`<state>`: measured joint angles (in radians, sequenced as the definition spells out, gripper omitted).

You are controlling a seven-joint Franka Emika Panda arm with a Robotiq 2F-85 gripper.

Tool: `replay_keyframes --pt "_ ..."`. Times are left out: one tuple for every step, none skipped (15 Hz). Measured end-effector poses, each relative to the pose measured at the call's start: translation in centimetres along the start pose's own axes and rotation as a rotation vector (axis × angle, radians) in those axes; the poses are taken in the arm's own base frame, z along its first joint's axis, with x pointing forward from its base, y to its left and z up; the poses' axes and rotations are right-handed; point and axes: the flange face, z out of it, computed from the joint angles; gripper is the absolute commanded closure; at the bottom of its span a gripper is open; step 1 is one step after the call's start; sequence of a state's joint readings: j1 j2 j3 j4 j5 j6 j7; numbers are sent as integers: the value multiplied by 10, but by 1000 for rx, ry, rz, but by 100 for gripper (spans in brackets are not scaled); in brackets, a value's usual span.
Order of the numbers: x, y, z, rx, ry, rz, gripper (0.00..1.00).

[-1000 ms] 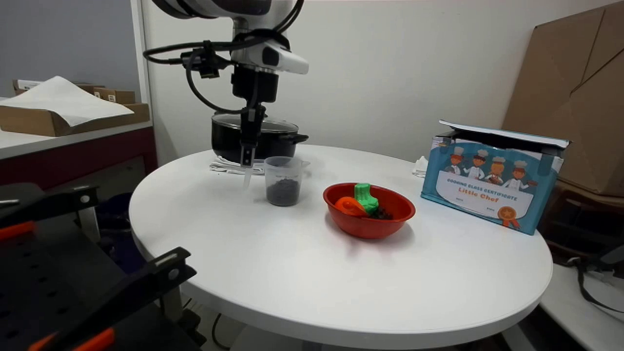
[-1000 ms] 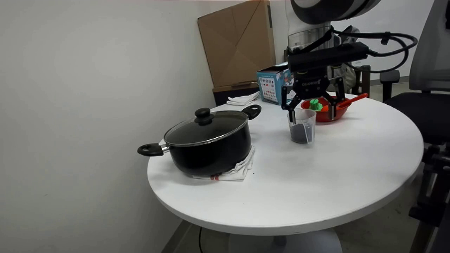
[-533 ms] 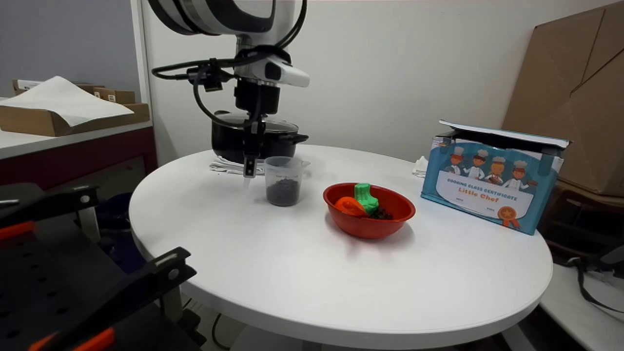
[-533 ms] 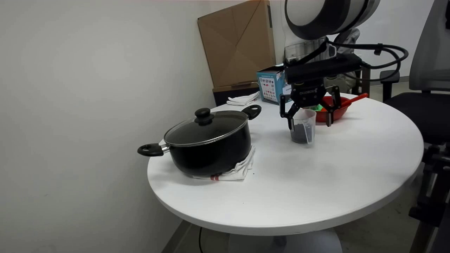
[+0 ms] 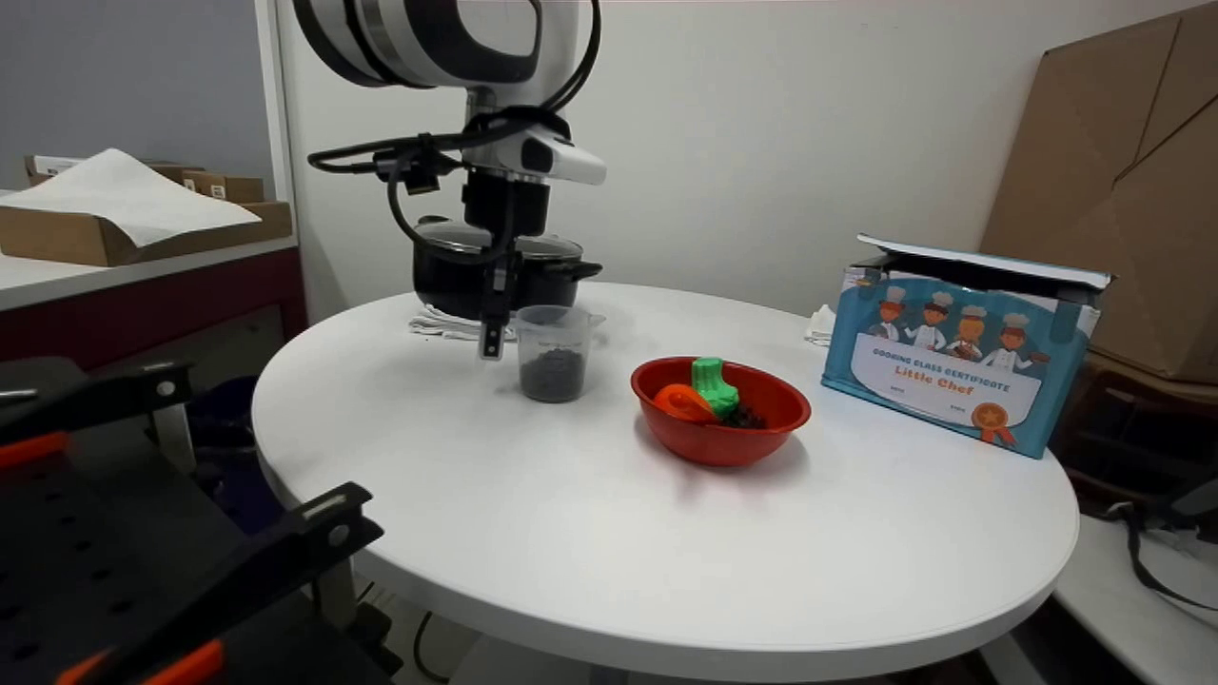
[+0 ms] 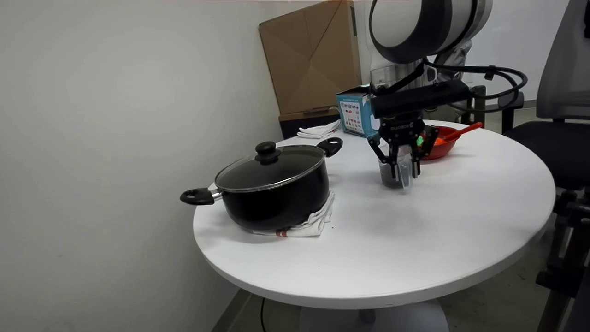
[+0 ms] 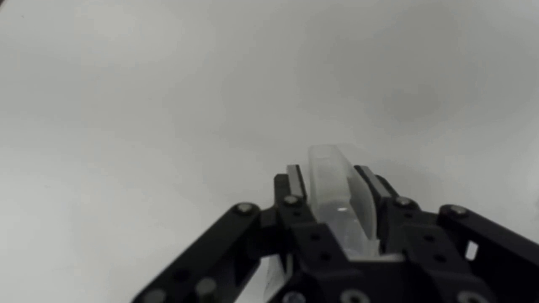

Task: Pour some of the contents in the clear jug into the red bowl

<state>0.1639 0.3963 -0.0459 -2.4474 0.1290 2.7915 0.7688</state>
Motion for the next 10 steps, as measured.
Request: replay_keyframes --pt "0 0 1 -1 0 0 91" --pt "1 0 1 -1 1 1 86" --pt "1 0 1 -1 1 2 86" --pt "2 1 0 -1 2 3 86" --pt "3 1 0 -1 3 5 86" --pt "5 1 -1 1 5 8 86" --pt "7 2 -2 3 8 12 86" --pt "11 2 -5 7 13 18 86" --pt "16 3 -8 12 18 26 86" --pt "23 5 -13 20 24 37 86"
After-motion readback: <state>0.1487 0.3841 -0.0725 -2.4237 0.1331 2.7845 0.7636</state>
